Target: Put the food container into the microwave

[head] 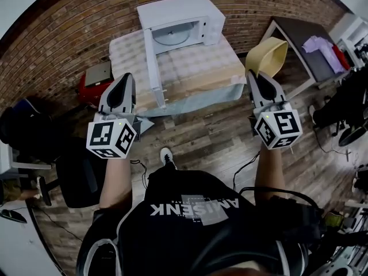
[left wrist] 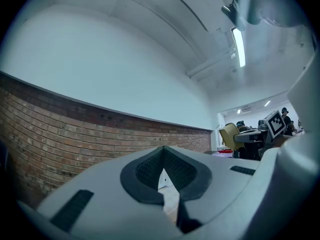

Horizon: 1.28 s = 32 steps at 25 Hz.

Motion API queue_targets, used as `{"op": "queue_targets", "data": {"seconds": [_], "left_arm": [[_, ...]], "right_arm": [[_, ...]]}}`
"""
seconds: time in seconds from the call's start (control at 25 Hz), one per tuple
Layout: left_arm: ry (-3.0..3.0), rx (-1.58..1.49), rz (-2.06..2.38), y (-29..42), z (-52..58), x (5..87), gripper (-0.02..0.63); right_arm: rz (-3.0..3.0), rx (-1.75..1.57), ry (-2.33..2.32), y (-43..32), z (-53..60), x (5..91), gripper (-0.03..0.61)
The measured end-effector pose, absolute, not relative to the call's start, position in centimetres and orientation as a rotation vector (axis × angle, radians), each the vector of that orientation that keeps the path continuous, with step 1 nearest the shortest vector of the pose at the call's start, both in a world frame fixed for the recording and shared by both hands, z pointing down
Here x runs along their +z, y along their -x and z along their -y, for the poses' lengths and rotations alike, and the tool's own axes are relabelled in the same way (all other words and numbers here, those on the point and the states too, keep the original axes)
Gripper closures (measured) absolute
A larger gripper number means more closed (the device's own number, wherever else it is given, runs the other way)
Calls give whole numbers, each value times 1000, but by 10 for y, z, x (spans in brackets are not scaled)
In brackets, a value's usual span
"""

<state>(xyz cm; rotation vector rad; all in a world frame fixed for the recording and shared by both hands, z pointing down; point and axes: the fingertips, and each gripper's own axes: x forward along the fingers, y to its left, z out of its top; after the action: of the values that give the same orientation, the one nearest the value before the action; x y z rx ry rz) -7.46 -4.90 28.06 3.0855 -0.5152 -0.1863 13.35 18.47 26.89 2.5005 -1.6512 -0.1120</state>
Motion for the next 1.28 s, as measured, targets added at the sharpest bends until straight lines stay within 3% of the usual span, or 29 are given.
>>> {"op": "queue_targets", "data": {"seconds": [1.28], "left_arm": [[-3005,-190,289,3,235,312,601]], "right_arm": [[1551,-116,-2441,-181,26,266,534]]}}
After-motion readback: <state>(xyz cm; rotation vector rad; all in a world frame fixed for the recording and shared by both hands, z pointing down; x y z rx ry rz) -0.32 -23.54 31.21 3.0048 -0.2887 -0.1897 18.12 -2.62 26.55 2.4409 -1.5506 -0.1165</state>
